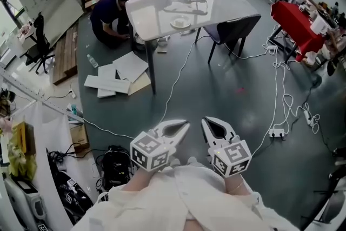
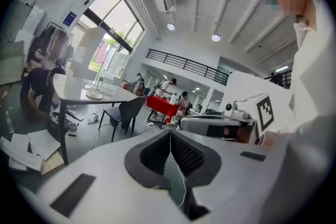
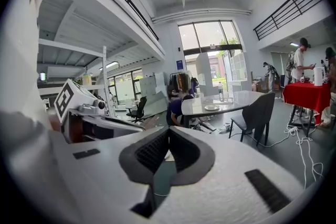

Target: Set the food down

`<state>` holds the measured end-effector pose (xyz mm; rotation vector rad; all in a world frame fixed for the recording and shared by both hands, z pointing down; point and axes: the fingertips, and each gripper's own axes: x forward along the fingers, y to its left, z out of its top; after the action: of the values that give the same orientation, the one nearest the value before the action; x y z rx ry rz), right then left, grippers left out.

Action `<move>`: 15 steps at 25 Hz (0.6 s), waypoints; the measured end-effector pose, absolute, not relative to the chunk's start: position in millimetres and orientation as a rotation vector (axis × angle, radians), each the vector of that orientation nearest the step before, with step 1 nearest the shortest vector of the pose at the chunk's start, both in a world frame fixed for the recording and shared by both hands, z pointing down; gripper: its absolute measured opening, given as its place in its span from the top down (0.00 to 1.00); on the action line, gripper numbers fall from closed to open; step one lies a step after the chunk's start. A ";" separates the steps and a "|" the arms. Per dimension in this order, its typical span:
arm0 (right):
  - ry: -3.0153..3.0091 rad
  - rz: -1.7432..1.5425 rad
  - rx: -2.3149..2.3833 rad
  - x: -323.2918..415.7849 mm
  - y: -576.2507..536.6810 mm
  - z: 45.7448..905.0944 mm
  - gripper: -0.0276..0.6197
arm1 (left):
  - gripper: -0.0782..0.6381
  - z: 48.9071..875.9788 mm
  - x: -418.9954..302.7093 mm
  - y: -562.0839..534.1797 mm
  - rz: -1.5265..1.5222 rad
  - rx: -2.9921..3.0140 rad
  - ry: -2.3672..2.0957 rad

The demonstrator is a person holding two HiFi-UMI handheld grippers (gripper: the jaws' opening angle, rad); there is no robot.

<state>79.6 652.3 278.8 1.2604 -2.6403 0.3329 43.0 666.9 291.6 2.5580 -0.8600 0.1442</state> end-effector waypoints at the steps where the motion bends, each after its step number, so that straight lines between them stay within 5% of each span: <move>1: -2.632 0.332 1.274 77.2 652.6 281.2 0.95 | 0.87 292.2 41.0 667.5 0.135 2.561 -0.852; 15: -2.574 0.564 1.184 67.3 594.2 340.6 0.95 | 0.87 325.3 30.4 611.0 0.084 2.463 -0.875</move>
<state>67.3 594.2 340.6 1.1845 -2.5740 0.5639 30.4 611.0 325.3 2.4630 -0.8749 0.0835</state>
